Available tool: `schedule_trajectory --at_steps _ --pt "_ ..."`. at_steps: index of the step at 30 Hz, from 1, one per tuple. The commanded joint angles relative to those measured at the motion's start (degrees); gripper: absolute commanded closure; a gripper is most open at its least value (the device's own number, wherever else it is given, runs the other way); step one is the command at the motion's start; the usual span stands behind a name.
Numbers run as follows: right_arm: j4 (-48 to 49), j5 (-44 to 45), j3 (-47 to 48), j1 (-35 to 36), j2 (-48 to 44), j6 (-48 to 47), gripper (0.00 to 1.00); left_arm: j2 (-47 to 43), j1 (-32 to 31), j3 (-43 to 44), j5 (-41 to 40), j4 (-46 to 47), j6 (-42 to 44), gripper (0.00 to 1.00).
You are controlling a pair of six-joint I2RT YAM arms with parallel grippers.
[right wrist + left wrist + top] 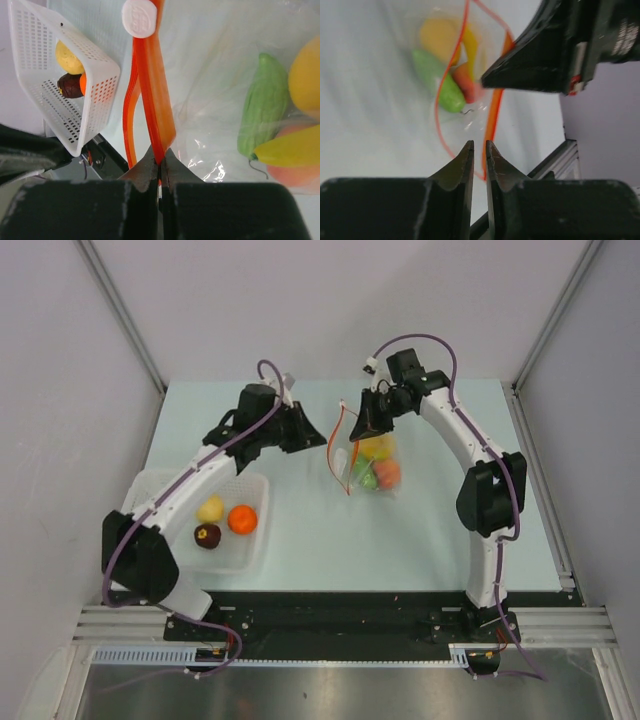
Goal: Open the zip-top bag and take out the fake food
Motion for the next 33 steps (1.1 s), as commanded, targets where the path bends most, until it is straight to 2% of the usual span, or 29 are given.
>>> schedule_trajectory --at_steps 1,10,14,22,27,33 --pt "0.78 -0.81 -2.01 -0.41 -5.14 2.69 1.0 7.78 -3.5 10.13 6.83 5.18 -4.01 0.83" --pt "3.33 -3.27 -2.54 -1.11 -7.6 8.67 1.0 20.88 -6.85 20.52 4.38 -2.81 -3.75 0.9" --pt "3.33 -3.63 -2.45 -1.2 -8.31 9.55 1.0 22.03 -6.94 20.44 1.57 -4.49 -3.92 0.93" --pt "0.53 -2.84 -1.93 -1.11 -8.92 8.06 1.0 18.87 -6.94 14.64 3.84 3.15 -3.92 0.93" --pt "-0.27 -3.01 -2.1 -1.02 -9.71 8.14 1.0 20.97 -6.94 16.39 3.15 -0.27 -3.48 0.95" --pt "0.78 -3.98 -0.96 -0.67 -9.98 10.25 1.0 24.66 -7.02 20.26 5.69 0.6 -1.81 0.94"
